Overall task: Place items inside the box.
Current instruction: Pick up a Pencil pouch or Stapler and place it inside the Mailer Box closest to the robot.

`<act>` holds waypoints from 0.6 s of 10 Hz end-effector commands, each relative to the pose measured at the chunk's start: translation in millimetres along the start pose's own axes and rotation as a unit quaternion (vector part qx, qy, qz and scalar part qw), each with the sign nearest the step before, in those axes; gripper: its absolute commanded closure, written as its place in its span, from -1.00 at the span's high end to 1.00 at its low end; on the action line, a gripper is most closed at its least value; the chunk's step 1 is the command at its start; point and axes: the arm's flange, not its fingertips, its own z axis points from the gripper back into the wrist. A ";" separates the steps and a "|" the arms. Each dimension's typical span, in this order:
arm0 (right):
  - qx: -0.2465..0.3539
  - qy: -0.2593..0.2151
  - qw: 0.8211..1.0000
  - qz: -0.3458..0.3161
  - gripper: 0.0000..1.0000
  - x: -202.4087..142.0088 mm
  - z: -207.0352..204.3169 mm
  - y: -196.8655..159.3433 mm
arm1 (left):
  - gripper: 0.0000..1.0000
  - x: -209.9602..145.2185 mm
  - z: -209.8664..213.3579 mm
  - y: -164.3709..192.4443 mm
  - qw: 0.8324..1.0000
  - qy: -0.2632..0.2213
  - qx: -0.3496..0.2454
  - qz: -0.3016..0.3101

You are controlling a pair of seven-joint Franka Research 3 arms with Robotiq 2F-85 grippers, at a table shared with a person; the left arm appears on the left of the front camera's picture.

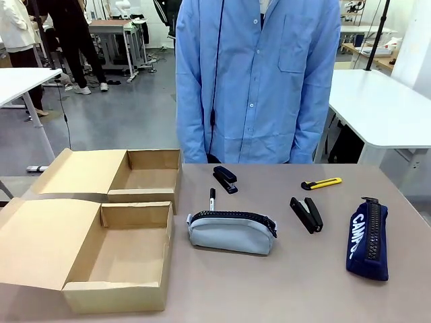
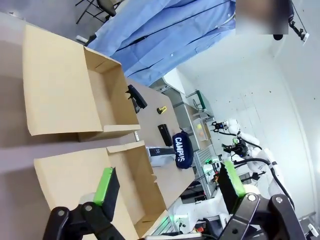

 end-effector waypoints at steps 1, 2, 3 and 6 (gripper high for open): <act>0.011 -0.007 1.000 0.011 1.00 0.9 3.8 -3.3 | 1.00 3.8 -3.8 -3.5 1.000 -0.008 -0.007 -0.017; 0.000 0.000 1.000 0.000 1.00 0.0 0.0 0.0 | 1.00 3.8 -3.8 -3.5 1.000 -0.008 -0.007 -0.017; -0.036 0.032 0.996 0.074 1.00 -4.2 -23.6 20.6 | 1.00 3.8 -3.8 -3.5 1.000 -0.008 -0.007 -0.017; -0.091 0.159 0.929 0.323 1.00 -32.8 -112.3 88.9 | 1.00 3.8 -3.8 -3.5 1.000 -0.008 -0.007 -0.017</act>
